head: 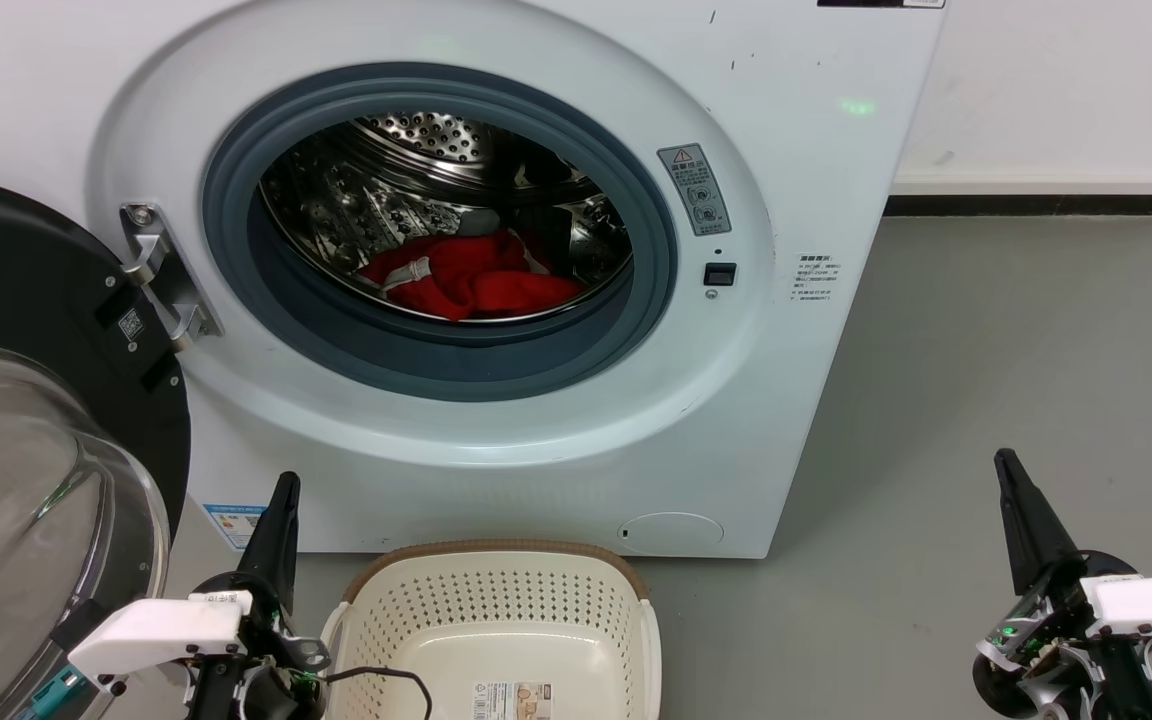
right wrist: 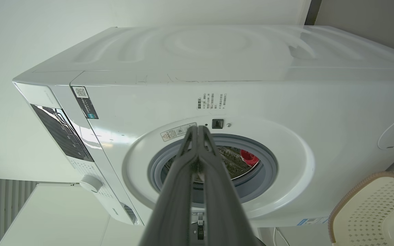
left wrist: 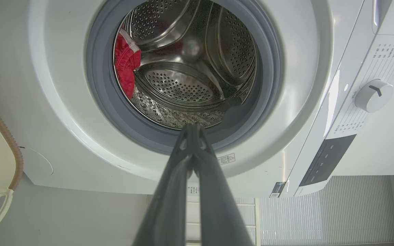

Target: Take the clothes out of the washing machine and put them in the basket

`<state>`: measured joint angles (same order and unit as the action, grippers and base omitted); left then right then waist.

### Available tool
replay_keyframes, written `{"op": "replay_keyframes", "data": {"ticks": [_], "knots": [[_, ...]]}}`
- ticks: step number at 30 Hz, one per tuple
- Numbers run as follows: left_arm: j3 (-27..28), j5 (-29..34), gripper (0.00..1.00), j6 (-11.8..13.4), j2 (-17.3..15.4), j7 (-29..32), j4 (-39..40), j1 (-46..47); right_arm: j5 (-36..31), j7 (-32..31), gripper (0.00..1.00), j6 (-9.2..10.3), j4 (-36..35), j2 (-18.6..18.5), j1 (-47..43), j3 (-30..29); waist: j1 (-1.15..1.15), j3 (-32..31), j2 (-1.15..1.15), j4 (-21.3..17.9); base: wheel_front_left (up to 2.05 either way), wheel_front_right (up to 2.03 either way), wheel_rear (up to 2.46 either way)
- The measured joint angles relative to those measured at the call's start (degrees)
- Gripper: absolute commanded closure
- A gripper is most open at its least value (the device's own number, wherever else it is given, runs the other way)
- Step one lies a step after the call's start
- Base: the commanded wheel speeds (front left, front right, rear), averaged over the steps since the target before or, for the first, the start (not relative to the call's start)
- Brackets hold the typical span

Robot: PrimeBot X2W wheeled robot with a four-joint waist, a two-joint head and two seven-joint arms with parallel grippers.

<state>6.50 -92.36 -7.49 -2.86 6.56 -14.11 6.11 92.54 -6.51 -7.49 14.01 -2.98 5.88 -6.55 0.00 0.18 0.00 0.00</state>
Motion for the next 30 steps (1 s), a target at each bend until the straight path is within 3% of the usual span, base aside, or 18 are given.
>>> {"op": "replay_keyframes", "data": {"ticks": [16,17,30], "knots": [[0.0,0.0,1.00,0.0,0.0,0.0,0.0,0.0,0.0,0.0,1.00,0.00,0.0,0.0,0.0,0.0,0.00,0.0,0.00,0.0,0.00,0.00,0.00],[0.0,0.0,0.00,0.0,0.0,0.0,-0.2,-0.1,0.0,0.0,0.00,-0.01,0.2,0.0,-0.1,0.0,0.00,0.0,0.00,0.0,0.00,0.00,0.00],[-2.8,2.0,0.00,0.1,0.2,-2.8,-1.1,-1.1,-1.9,2.8,0.00,0.01,0.1,0.1,-2.4,0.8,0.00,0.1,0.00,-0.2,0.00,0.00,0.00]]}}
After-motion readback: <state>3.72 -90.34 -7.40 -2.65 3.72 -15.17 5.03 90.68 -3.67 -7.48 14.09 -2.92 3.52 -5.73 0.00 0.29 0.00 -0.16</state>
